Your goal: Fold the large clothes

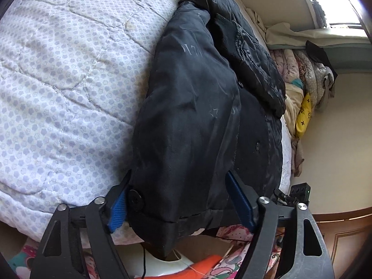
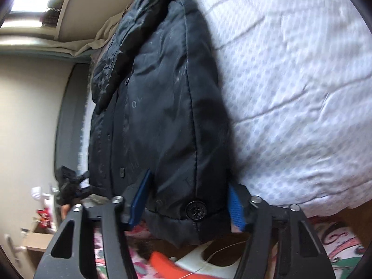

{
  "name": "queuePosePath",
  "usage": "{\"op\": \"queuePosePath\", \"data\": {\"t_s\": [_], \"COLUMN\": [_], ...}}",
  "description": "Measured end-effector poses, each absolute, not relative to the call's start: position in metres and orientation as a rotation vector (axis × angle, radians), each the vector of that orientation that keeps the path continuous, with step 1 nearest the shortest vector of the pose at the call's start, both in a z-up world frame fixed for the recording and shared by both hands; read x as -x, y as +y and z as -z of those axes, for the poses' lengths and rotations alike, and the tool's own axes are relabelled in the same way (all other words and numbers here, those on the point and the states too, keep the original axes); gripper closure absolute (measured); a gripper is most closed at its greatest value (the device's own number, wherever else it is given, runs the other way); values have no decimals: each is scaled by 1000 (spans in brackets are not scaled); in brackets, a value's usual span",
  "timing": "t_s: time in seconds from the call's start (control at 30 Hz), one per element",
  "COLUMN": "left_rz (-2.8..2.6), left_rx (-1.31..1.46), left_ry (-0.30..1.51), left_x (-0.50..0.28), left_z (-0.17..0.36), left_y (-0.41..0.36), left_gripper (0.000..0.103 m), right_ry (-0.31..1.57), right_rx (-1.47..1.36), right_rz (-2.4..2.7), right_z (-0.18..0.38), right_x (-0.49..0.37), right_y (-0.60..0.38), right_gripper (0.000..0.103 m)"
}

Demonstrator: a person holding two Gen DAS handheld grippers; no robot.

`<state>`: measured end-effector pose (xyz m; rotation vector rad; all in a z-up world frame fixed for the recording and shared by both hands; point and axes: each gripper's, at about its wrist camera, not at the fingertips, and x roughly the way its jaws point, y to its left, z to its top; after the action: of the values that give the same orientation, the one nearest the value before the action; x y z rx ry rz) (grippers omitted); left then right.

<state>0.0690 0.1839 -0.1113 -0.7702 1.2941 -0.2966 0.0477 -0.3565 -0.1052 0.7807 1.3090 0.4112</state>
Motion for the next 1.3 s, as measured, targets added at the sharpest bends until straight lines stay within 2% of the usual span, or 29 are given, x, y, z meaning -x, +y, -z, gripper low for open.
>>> {"op": "queuePosePath", "data": {"t_s": [0.07, 0.13, 0.17, 0.27, 0.37, 0.5, 1.07, 1.3], "left_rz": [280, 283, 294, 327, 367, 398, 540, 515], "left_rx": [774, 793, 808, 791, 762, 786, 869, 967], "left_ry": [1286, 1289, 1293, 1290, 1255, 1204, 1098, 1084], "left_x": [-71, -74, -75, -78, -77, -68, 6, -15], "left_z": [113, 118, 120, 118, 108, 96, 38, 35], "left_y": [186, 187, 186, 179, 174, 175, 179, 194], "left_gripper": [50, 66, 72, 79, 83, 84, 84, 85], "right_ry": [1310, 1311, 1314, 1314, 1293, 1236, 1064, 1056], "right_rx": [-784, -798, -796, -778, -749, -732, -879, -910], "right_rz": [-415, -433, -440, -454, -474, -505, -607, -604], "right_z": [106, 107, 108, 108, 102, 89, 27, 19], "right_x": [-49, -51, -52, -55, -57, -57, -9, -17], "right_y": [-357, -354, -352, -348, -343, -340, -372, -382], "right_gripper": [52, 59, 65, 81, 89, 91, 92, 93]}}
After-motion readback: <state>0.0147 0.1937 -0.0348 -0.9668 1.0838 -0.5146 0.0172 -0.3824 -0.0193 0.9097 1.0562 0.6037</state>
